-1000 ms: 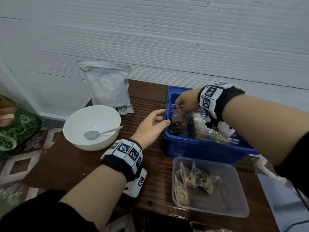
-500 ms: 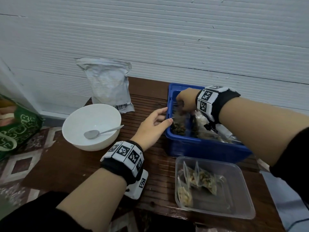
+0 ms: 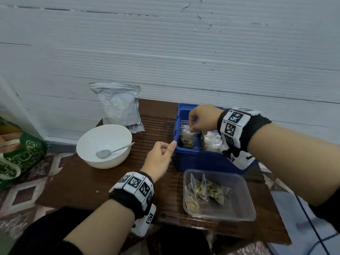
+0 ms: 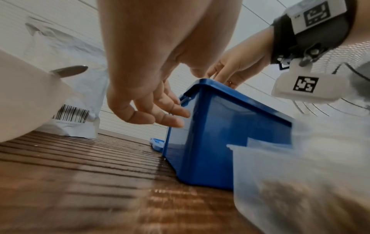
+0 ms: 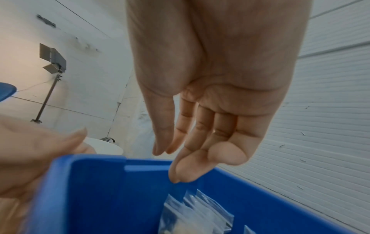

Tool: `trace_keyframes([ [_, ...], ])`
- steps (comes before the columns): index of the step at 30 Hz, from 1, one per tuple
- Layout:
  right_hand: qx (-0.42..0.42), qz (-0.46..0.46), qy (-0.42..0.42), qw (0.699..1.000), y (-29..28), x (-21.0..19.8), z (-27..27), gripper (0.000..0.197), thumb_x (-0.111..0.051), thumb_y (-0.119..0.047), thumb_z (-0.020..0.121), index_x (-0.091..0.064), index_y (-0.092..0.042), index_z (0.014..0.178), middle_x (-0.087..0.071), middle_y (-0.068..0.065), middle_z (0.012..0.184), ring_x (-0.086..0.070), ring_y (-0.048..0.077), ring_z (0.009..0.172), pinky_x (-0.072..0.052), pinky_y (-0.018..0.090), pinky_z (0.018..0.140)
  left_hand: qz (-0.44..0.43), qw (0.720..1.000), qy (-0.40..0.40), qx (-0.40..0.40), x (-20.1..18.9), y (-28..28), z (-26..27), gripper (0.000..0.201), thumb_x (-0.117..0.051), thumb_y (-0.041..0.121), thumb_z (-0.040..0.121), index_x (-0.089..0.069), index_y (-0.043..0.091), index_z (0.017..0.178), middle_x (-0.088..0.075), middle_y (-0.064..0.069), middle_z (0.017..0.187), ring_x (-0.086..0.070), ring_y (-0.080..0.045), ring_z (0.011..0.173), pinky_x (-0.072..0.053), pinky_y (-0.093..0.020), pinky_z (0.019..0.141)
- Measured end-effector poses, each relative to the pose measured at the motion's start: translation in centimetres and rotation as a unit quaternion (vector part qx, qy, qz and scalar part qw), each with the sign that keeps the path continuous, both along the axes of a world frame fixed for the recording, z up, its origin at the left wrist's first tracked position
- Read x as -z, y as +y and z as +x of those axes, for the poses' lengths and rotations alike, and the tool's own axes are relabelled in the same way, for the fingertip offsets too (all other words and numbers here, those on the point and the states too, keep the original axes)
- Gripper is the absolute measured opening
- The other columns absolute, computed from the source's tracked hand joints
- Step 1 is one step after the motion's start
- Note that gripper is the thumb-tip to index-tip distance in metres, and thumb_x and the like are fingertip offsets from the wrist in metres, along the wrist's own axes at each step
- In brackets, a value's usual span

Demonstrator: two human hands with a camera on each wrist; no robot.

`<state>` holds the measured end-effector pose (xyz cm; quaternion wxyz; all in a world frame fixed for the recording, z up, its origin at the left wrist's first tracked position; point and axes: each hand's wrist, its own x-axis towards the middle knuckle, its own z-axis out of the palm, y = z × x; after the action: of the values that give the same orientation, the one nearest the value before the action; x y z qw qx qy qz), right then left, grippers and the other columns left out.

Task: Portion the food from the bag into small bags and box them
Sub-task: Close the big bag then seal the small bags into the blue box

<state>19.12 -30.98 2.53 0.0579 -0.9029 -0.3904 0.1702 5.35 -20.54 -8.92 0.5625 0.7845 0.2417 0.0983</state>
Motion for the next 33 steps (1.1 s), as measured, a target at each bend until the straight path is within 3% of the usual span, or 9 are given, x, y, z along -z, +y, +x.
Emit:
trace_keyframes([
  [2,-0.002,0.016,0.009,1.000,-1.0,0.0,-1.4,0.013,-0.066,-0.017,0.089,-0.058,-0.018,0.078,-0.063,-0.002,0.074,-0.060,0.010,0.057,-0.045,0.018,0.050,0.000,0.999,0.029,0.014,0.0,-0.6,-1.4,0.038,-0.044,0.052,0.094,-0.055,0.016,0.096,-0.064,0.002,0.087,-0.058,-0.006,0.073,-0.042,-0.011,0.060],
  [5,0.000,0.015,0.021,1.000,-2.7,0.5,-3.8,0.013,-0.066,-0.016,0.087,-0.058,-0.018,0.077,-0.064,-0.001,0.077,-0.063,0.016,0.066,-0.053,0.026,0.061,0.010,0.993,0.095,0.075,-0.1,-1.5,-3.4,0.048,-0.046,0.063,0.088,-0.059,0.016,0.086,-0.065,0.003,0.082,-0.059,-0.010,0.075,-0.049,-0.029,0.078],
  [10,0.047,0.118,-0.037,0.991,-5.4,2.9,-7.2,0.013,-0.062,-0.013,0.087,-0.056,-0.023,0.081,-0.060,0.002,0.095,-0.058,0.020,0.087,-0.048,0.031,0.075,0.075,0.971,0.165,0.153,-0.8,-3.6,-5.5,0.043,-0.072,0.061,0.072,-0.060,0.021,0.082,-0.060,0.008,0.080,-0.054,-0.005,0.074,-0.039,-0.022,0.061],
  [13,0.063,0.177,-0.028,0.982,-6.9,4.2,-9.0,0.014,-0.061,-0.010,0.087,-0.055,-0.022,0.082,-0.055,0.000,0.088,-0.053,0.017,0.080,-0.040,0.025,0.070,0.109,0.966,0.163,0.166,-0.5,-4.6,-5.8,0.024,-0.076,0.039,0.076,-0.061,0.020,0.077,-0.059,0.008,0.075,-0.054,-0.004,0.068,-0.041,-0.018,0.059],
  [16,0.056,0.165,0.051,0.983,-8.1,5.8,-10.6,0.010,-0.062,-0.011,0.087,-0.059,-0.020,0.087,-0.055,-0.007,0.079,-0.058,0.015,0.078,-0.047,0.025,0.069,0.147,0.964,0.149,0.166,-0.8,-5.0,-5.8,0.017,-0.069,0.025,0.081,-0.056,0.022,0.071,-0.055,0.009,0.072,-0.051,-0.004,0.064,-0.037,-0.016,0.053],
  [22,0.066,0.228,0.142,0.961,-9.8,7.2,-11.0,0.012,-0.067,-0.017,0.085,-0.068,-0.029,0.085,-0.069,-0.002,0.089,-0.061,0.013,0.083,-0.049,0.027,0.078,0.163,0.955,0.075,0.236,-3.6,-4.6,-5.4,0.005,-0.067,0.025,0.086,-0.064,0.022,0.083,-0.060,0.008,0.076,-0.054,-0.005,0.069,-0.041,-0.012,0.061],
  [27,0.118,0.310,0.164,0.929,-10.7,7.1,-10.8,0.012,-0.070,-0.019,0.086,-0.066,-0.019,0.075,-0.067,-0.008,0.070,-0.057,-0.006,0.057,-0.044,0.012,0.057,0.179,0.958,0.029,0.222,-4.9,-4.5,-4.7,0.008,-0.068,0.032,0.086,-0.065,0.025,0.084,-0.063,0.009,0.083,-0.055,-0.003,0.074,-0.043,-0.016,0.066],
  [31,0.157,0.349,0.157,0.910,-11.1,7.2,-10.5,0.015,-0.067,-0.020,0.088,-0.065,-0.020,0.073,-0.069,0.010,0.074,-0.062,0.013,0.065,-0.052,0.032,0.068,0.164,0.966,0.019,0.197,-5.0,-4.2,-4.6,0.011,-0.075,0.029,0.081,-0.065,0.026,0.082,-0.063,0.010,0.079,-0.053,0.001,0.068,-0.040,-0.004,0.060],
  [33,0.170,0.364,0.163,0.901,-11.3,7.3,-10.6,0.014,-0.067,-0.021,0.088,-0.065,-0.019,0.074,-0.070,0.015,0.080,-0.062,0.019,0.071,-0.053,0.035,0.073,0.167,0.969,0.006,0.182,-5.0,-4.0,-4.7,0.008,-0.075,0.029,0.081,-0.067,0.027,0.079,-0.067,0.010,0.083,-0.056,0.000,0.073,-0.039,-0.002,0.061],
])
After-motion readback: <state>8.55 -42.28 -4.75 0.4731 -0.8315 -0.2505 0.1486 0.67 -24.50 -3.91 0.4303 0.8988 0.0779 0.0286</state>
